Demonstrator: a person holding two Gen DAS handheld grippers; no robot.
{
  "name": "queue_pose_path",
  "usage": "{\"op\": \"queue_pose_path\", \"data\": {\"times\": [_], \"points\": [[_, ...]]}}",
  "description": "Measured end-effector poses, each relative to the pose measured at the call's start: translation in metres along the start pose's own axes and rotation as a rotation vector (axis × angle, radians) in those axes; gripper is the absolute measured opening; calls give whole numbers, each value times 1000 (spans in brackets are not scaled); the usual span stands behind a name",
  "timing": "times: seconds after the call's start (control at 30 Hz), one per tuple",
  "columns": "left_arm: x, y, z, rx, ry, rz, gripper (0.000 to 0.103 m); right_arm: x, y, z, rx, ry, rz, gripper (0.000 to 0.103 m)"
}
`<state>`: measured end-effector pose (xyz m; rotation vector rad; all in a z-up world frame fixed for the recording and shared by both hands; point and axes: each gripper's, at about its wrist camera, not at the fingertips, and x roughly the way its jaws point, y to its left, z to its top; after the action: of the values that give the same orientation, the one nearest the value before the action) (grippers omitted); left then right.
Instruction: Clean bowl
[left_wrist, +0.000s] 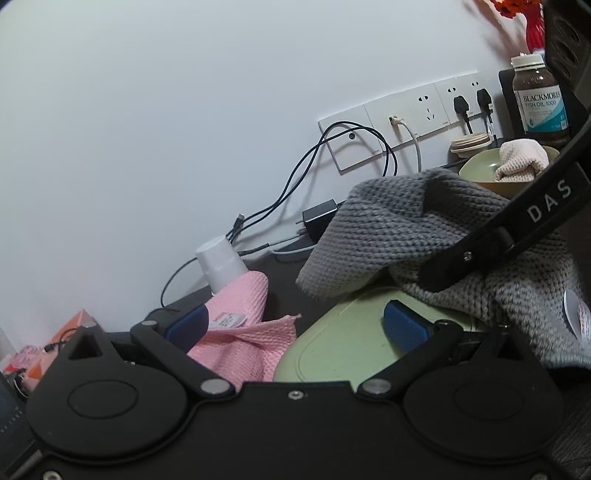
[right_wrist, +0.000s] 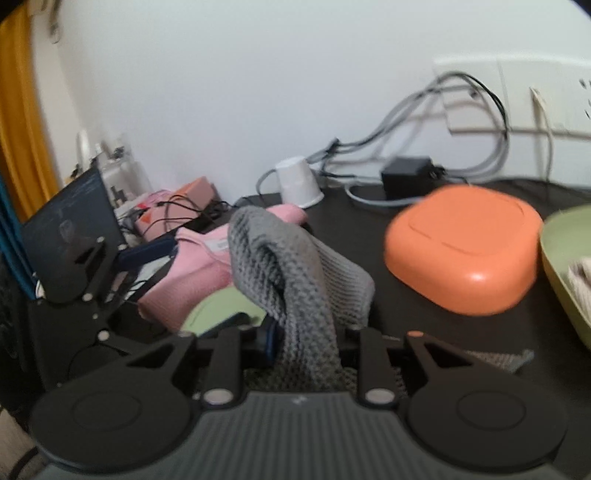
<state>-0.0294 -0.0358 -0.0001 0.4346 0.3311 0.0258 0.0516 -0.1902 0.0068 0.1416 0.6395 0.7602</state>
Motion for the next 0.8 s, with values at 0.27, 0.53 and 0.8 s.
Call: {"op": "queue_pose_path", "data": {"times": [0.27, 0.53, 0.8], "points": [[0, -1, 0, -5, 3, 0, 103, -8, -9, 0, 23, -40, -83, 25], [-2, -3, 0, 9, -3, 1, 103, 21, 18, 19, -55, -45, 31, 25], [-3, -6, 0, 26, -7, -2, 103, 24, 11, 20, -39, -40, 198, 25]]}}
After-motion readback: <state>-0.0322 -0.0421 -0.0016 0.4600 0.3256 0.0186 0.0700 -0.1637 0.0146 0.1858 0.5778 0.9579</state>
